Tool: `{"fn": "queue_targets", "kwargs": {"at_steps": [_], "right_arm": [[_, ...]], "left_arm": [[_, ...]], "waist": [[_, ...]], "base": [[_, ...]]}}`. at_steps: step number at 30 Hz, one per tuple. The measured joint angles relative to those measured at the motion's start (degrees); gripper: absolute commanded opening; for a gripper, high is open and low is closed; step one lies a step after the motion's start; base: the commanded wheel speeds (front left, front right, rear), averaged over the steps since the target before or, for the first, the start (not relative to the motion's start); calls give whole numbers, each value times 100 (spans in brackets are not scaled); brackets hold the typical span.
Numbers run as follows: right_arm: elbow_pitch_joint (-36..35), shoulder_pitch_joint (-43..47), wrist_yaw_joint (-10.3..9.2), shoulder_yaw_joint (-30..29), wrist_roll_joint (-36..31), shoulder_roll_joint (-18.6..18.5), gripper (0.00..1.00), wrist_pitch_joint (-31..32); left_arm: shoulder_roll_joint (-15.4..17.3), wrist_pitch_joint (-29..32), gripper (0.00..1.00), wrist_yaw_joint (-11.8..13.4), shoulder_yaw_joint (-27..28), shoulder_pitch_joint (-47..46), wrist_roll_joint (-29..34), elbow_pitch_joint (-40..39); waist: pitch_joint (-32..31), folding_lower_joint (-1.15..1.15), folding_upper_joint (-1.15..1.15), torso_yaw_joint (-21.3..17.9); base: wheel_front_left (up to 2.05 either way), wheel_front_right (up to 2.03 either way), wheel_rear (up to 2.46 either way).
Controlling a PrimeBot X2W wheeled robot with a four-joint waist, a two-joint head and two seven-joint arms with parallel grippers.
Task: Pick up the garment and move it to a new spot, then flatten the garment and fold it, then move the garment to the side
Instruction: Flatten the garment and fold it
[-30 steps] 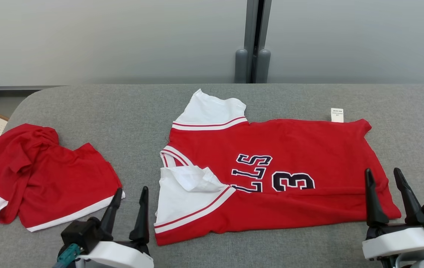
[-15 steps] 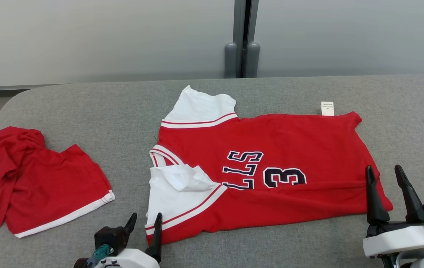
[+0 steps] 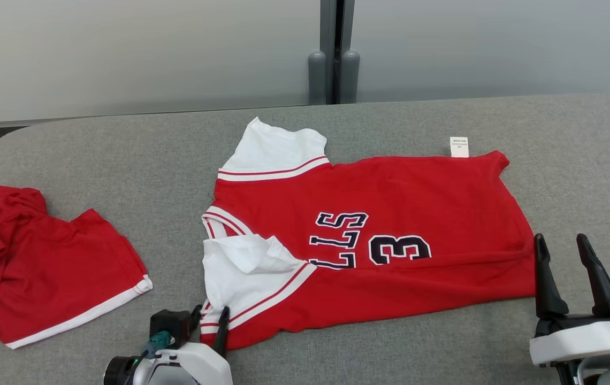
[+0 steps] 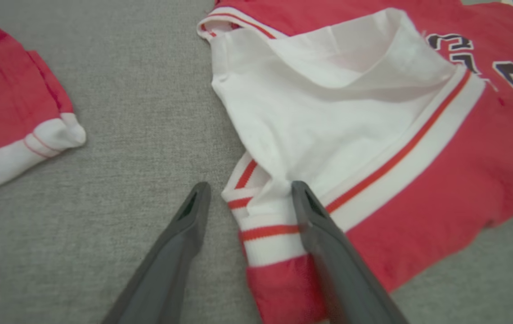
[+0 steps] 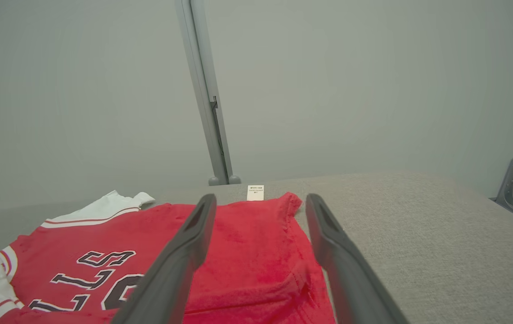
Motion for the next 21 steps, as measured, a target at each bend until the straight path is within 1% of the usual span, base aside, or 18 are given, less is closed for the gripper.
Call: {"fn": "queue_targets", "kwargs": {"at_steps": [3, 6, 8, 10, 14, 19, 21], "right_arm": [[177, -5, 0, -177, -85, 27, 100, -2], [606, -70, 0, -375, -151, 83, 100, 29], [969, -159, 0, -498, -282, 98, 100, 180], [1302, -298, 1, -657, -463, 119, 100, 366], [1901, -613, 0, -1021, -523, 269, 100, 632], [2615, -996, 0, -1334, -773, 314, 100, 899], [2860, -1110, 1, -1454, -889, 325, 100, 915]], "left_arm": [[-13, -71, 0, -38, -75, -78, -49, -12], [-32, -148, 0, -11, -60, -122, -55, -205], [-19, -176, 0, 1, -30, -166, 24, -472], [-18, -179, 0, 2, 59, -183, 124, -931], [-18, -185, 0, -7, 168, -97, 336, -1571], [-14, -185, 0, -85, 176, 18, 463, -1845], [-16, -185, 0, -107, 164, 29, 502, -1863]], "waist": [[16, 0, 0, 21], [26, 0, 0, 76], [38, 0, 0, 124], [57, 0, 0, 180], [125, 0, 0, 300], [244, 0, 0, 430], [284, 0, 0, 478]], "base": [[0, 0, 0], [0, 0, 0], [0, 0, 0], [0, 0, 0], [0, 0, 0], [0, 0, 0], [0, 0, 0]]}}
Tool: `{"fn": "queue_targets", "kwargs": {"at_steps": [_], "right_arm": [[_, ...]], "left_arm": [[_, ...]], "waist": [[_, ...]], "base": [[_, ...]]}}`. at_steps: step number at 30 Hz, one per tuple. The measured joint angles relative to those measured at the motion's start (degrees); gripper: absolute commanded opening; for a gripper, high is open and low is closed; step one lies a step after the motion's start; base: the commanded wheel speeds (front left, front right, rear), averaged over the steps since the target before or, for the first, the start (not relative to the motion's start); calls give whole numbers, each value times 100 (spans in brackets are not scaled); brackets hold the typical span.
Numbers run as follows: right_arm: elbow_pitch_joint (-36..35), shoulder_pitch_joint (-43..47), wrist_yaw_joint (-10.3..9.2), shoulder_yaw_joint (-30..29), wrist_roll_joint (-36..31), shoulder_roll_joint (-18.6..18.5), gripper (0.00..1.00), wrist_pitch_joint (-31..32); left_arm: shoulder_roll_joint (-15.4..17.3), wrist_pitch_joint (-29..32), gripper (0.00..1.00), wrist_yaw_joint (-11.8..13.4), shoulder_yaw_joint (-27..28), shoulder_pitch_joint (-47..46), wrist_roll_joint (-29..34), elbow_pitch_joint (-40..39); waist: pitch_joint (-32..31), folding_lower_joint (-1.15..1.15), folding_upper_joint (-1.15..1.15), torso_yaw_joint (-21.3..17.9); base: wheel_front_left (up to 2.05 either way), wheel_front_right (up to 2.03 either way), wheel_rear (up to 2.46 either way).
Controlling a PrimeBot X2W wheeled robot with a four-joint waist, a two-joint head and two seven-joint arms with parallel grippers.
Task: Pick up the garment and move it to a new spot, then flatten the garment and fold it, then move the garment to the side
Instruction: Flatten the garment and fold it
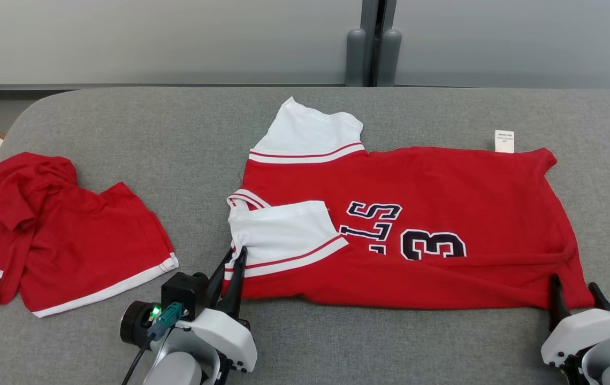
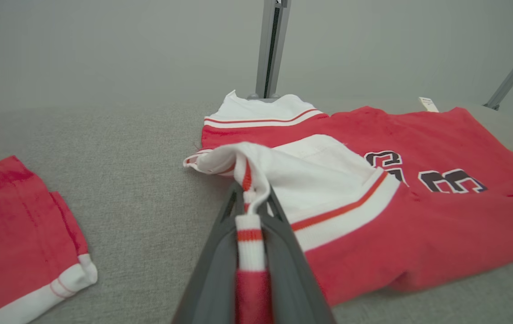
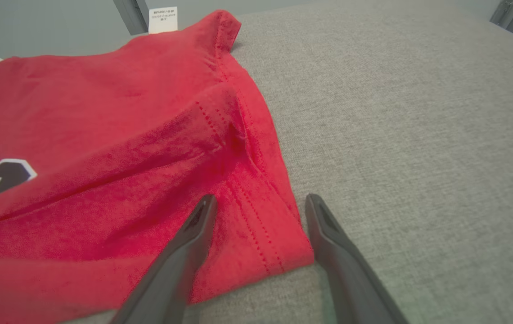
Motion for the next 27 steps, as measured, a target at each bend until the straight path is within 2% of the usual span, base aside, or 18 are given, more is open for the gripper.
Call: {"fn": "queue_targets", "kwargs": {"at_steps": [5, 10, 11, 18, 27], "right_arm": [[490, -337, 0, -249, -59, 15, 100, 2], [868, -603, -20, -37, 364, 27, 100, 36], [884, -620, -21, 71, 425, 24, 0, 35], [903, -577, 1, 573, 778, -81, 0, -204], [690, -313, 7, 793, 942, -366, 0, -402]], "left_arm": [[1, 1, 0, -43, -4, 63, 45, 8], [-1, 0, 0, -43, -15, 68, 66, 80], [-2, 0, 0, -43, -8, 68, 66, 100], [-2, 0, 0, -33, 29, 109, 80, 248], [45, 0, 0, -26, 71, 331, 172, 201]], "waist": [[70, 0, 0, 84], [82, 0, 0, 108], [75, 0, 0, 103], [-72, 0, 0, 37], [-341, 0, 0, -37]], "base": [[0, 0, 0], [0, 0, 0], [0, 0, 0], [0, 0, 0], [0, 0, 0]]}}
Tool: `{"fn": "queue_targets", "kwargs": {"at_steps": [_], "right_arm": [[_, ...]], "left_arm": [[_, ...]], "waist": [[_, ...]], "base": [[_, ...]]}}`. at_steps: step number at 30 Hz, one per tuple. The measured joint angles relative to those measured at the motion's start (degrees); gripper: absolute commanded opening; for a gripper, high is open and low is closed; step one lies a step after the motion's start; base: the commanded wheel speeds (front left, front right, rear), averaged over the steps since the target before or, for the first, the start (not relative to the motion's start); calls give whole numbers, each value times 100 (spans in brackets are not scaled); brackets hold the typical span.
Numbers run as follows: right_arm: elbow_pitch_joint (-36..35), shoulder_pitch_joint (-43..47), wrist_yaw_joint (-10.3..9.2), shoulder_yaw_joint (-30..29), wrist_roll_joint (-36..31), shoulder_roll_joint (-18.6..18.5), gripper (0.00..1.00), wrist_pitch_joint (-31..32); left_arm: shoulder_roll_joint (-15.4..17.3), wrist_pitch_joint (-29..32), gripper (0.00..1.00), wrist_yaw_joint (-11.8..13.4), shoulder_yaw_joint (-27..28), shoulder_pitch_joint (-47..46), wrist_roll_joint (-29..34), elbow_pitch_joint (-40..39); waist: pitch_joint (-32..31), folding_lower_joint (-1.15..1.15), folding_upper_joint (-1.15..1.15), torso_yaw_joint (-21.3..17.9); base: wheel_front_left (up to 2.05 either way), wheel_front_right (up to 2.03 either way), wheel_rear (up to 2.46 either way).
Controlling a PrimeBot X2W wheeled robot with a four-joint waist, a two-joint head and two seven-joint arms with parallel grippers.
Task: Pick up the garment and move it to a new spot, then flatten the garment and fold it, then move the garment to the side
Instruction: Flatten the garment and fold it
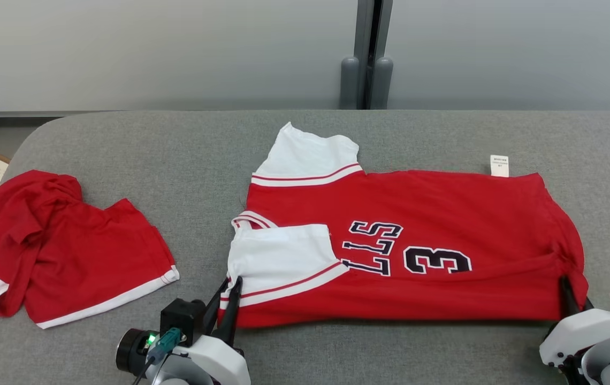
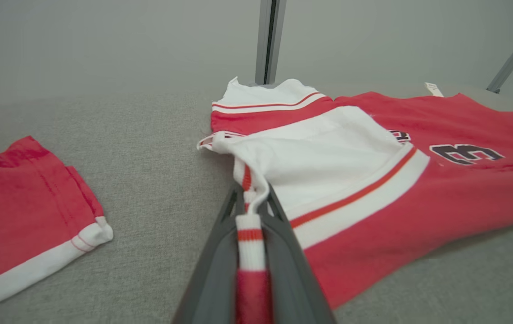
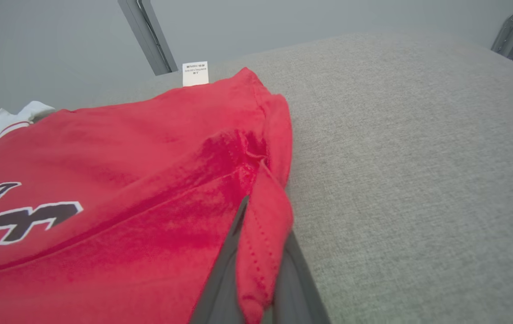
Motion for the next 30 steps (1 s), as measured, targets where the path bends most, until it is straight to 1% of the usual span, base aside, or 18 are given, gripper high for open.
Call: {"fn": "queue_targets", "kwargs": {"at_steps": [3, 7, 13, 17, 18, 19, 20, 21, 25, 28, 30], "right_arm": [[-160, 164, 0, 38, 26, -91, 0, 37], [-467, 453, 1, 80, 59, -211, 0, 292], [-1053, 1053, 1, 14, 160, -360, 0, 999], [-1362, 1419, 1, -174, 170, -315, 0, 1435], [-1437, 1496, 1, -220, 135, -296, 32, 1467], [-1510, 1545, 1, -310, 91, -261, 99, 1484], [-1570, 1561, 0, -407, 80, -230, 100, 1522], [-1655, 1586, -1, -463, 18, -212, 100, 1530], [-2087, 1612, -7, -587, -185, -75, 100, 1340], [-2444, 1603, -7, -616, -356, -73, 100, 950], [-2644, 1574, -7, -613, -366, -21, 100, 698]], "left_arm": [[23, 1, 0, -18, -22, 151, 42, -87], [92, 0, 0, -68, -127, 427, 86, -225], [166, 185, 0, -176, -353, 861, 91, -465], [169, 290, 0, -177, -413, 988, 55, -515], [160, 324, 13, -177, -421, 1011, 29, -505], [155, 388, 36, -179, -443, 1028, 1, -468], [153, 431, 90, -204, -472, 1041, -7, -434], [156, 431, 100, -201, -476, 1048, -7, -419], [153, 400, 100, -143, -434, 1045, -51, -400], [153, 199, 100, -10, -224, 944, -122, -571], [138, 71, 100, 18, -76, 782, -163, -811]], "waist": [[-112, 0, 0, -24], [-278, 0, 0, -51], [-441, 0, 0, -42], [-476, 0, 0, -23], [-477, 0, 0, -21], [-478, 0, 0, -22], [-480, 0, 0, -23], [-481, 0, 0, -25], [-465, 0, 0, -55], [-423, 0, 0, -75], [-373, 0, 0, -91]], "base": [[0, 0, 0], [0, 0, 0], [0, 0, 0], [0, 0, 0], [0, 0, 0], [0, 0, 0], [0, 0, 0], [0, 0, 0], [0, 0, 0], [0, 0, 0], [0, 0, 0]]}}
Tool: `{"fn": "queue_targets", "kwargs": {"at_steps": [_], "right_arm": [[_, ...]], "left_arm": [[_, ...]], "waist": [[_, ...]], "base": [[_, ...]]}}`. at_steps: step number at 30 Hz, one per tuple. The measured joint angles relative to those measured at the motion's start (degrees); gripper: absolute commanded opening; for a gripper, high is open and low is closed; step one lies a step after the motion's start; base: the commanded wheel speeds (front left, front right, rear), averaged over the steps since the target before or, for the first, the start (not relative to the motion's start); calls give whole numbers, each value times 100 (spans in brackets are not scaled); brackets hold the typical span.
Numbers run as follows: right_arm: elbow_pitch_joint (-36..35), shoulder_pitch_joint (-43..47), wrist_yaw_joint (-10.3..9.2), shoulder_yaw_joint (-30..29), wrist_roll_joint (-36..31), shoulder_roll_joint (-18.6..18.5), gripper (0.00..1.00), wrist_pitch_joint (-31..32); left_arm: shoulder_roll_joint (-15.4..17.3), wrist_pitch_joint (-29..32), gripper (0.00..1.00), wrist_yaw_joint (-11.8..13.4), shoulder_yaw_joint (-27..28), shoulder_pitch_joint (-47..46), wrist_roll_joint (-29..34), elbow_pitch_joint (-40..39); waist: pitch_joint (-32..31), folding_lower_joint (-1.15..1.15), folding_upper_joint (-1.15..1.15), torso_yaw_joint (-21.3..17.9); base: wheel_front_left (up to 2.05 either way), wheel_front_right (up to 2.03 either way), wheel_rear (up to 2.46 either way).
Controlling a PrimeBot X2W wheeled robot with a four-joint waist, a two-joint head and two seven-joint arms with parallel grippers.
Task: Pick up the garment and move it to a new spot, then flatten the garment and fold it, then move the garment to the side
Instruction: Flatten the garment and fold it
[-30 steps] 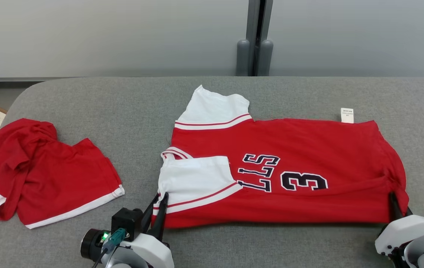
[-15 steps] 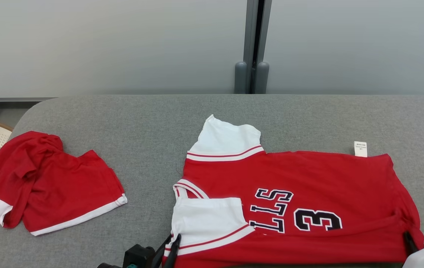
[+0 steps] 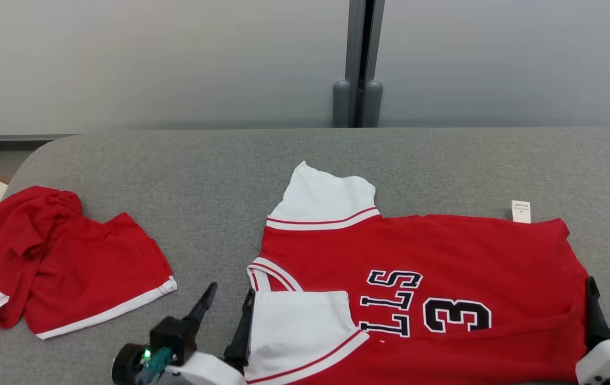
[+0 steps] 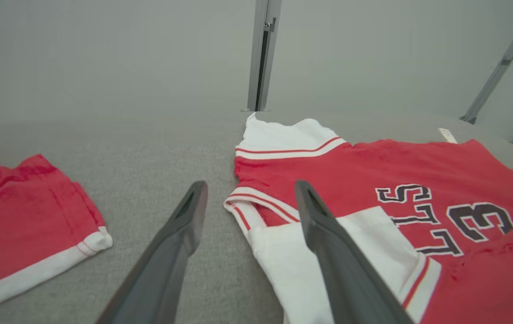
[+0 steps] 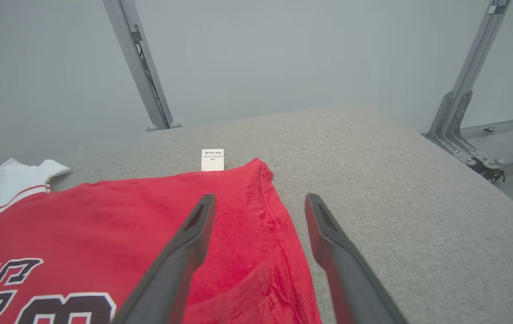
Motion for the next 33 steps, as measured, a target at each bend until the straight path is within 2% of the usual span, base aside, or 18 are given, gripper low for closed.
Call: {"fn": "queue_targets", "kwargs": {"at_steps": [6, 13, 19, 21, 25, 30, 33], "right_arm": [[-345, -270, 0, 175, -142, 49, 100, -491], [-514, -1078, 0, 517, -301, -34, 100, -419], [-539, -1928, 0, 957, -345, -78, 100, -290], [-530, -2203, 0, 1093, -330, -91, 100, -252], [-492, -2703, 0, 1337, -281, -133, 100, -245], [-264, -3058, 1, 1589, -172, -124, 100, -215], [-135, -3211, 0, 1668, -138, -157, 100, -230]], "left_arm": [[-70, -71, 100, -82, 299, -498, 15, -661], [1, 97, 100, -265, 216, -1758, 326, -98], [314, 1033, 100, -576, 132, -3339, 405, 770], [414, 1500, 100, -697, 108, -3827, 230, 1080], [857, 2258, 100, -767, -155, -4798, 68, 1515], [1185, 2999, 100, -790, -869, -5353, -808, 1611], [1557, 3394, 100, -789, -1151, -5579, -1379, 1534]], "waist": [[273, 0, 0, -68], [910, 0, 0, -239], [1619, 0, 0, -518], [1853, 0, 0, -644], [2274, 0, 0, -935], [2630, 0, 0, -1366], [2773, 0, 0, -1587]], "base": [[0, 0, 0], [0, 0, 0], [0, 0, 0], [0, 0, 0], [0, 0, 0], [0, 0, 0], [0, 0, 0]]}}
